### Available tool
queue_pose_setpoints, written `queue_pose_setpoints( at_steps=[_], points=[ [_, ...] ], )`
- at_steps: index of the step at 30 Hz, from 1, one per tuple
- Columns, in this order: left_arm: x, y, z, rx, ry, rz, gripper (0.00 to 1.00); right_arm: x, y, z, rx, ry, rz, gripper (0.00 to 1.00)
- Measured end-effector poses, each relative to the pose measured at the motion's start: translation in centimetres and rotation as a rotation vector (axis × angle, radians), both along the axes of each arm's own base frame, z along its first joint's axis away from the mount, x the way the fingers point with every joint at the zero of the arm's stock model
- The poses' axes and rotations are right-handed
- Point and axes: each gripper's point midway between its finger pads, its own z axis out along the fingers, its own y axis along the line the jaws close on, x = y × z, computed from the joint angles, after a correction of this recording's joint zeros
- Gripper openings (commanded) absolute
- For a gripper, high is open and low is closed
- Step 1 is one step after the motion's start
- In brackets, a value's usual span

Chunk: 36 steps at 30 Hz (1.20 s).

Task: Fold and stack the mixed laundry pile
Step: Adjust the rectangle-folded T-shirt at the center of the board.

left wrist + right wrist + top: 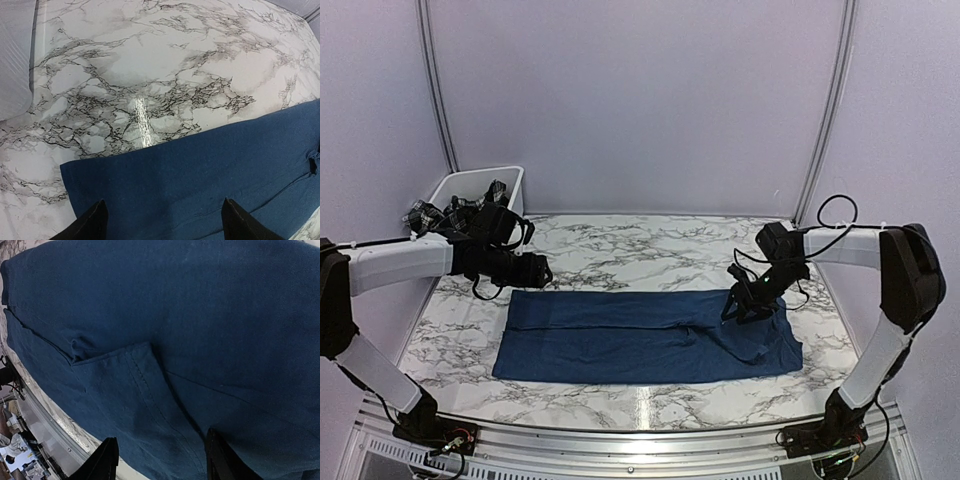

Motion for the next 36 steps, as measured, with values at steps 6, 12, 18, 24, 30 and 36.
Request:
queue_pose_setpoints(
  at_steps=[6, 12, 18, 24, 30, 36],
  points=[
    [0.1, 0.2, 0.0, 0.012, -0.006, 0.004, 0.81, -0.3, 0.9, -2.0, 0.002, 0.047, 0.026, 0.55],
    [0.1, 0.3, 0.0, 0.019, -0.011, 0.002, 0.81, -0.9, 1.8, -2.4, 0.036, 0.078, 0.049, 0.46],
    [0.1, 0.7, 0.0, 0.040, -0.022, 0.008, 0.81, -2.6, 4.6, -0.2, 0.134, 0.089, 0.119, 0.43],
    [0.0, 0.9, -0.1, 0.052, -0.025, 0.002, 0.81, -6.2, 7.8, 1.2, 0.211, 0.148, 0.232, 0.45],
    [-0.1, 0.9, 0.3, 0.056, -0.039, -0.013, 0.82, -9.9, 9.3, 2.7, 0.274, 0.207, 0.303, 0.47],
    [-0.2, 0.9, 0.7, 0.059, -0.053, -0.024, 0.82, -9.4, 8.6, 5.7, 0.306, 0.116, 0.263, 0.47]
  ],
)
